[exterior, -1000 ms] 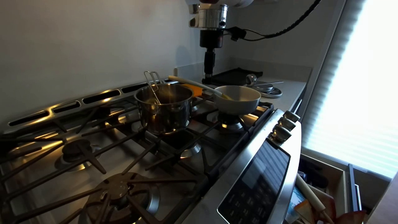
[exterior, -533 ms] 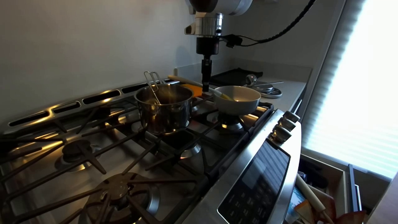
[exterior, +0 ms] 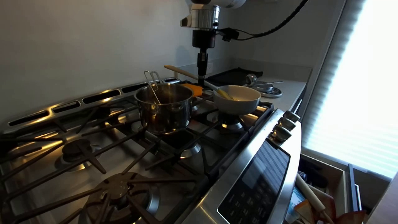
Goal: Put the yellow spatula in the pot
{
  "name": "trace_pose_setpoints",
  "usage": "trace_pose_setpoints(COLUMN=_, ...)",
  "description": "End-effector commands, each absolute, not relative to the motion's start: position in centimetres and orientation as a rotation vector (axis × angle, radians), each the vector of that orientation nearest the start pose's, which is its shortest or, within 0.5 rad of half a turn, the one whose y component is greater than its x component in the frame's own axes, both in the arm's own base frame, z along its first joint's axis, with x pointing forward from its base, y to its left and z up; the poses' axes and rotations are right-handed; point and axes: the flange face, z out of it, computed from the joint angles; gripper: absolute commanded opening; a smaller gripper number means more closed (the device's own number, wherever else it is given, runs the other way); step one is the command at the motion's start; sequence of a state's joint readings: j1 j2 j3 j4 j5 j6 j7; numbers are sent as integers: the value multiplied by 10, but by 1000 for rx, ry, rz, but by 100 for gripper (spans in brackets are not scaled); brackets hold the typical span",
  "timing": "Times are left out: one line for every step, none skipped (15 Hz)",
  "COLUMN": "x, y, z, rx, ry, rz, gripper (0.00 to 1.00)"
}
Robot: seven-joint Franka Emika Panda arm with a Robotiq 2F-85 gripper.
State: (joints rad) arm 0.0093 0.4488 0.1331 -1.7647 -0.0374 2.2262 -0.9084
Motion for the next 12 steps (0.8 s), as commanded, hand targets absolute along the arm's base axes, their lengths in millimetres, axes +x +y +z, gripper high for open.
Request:
trace_pose_setpoints(x=645, y=96, z=354, rx=-2751, ry=-1657, rz=23, gripper=4)
trace_pose_setpoints(x=644, y=104, z=370, rx=-2770, ry=-1710, rz=33, gripper=4)
trace_pose_setpoints(x=645, y=111, z=385, rx=-2786, ry=-1765, rz=31, gripper=4)
trace_pose_setpoints(x=648, y=120, z=402, rx=-2808, ry=-1823, rz=2, gripper=4)
trace_pose_setpoints(x=652, y=130, z=420, rx=-2851, ry=-1872, rz=-61, gripper=4)
trace_pose_setpoints(x=656, y=146, z=434, rx=-2847, ry=-1938, rz=-154, gripper=4)
trace_pose_setpoints(x=658, y=160, z=452, rx=-2849, ry=-1996, rz=-228, gripper=4)
trace_pose_setpoints(x=660, y=179, z=465, rx=-2821, ry=-2062, rz=-316, gripper=4)
trace_pose_setpoints(x=662, y=197, z=472, rx=-2786, ry=-2135, rz=-395, gripper=4)
trace_pose_setpoints(x=659, y=175, z=464, rx=-2802, ry=-2044, rz=-301, gripper=4)
trace_pose_setpoints(x=658, y=185, z=471, rx=-2792, ry=-2063, rz=-334, gripper=17)
trace_pose_setpoints(x=657, y=188, z=471, rx=-2788, ry=-2066, rz=-335, gripper=17)
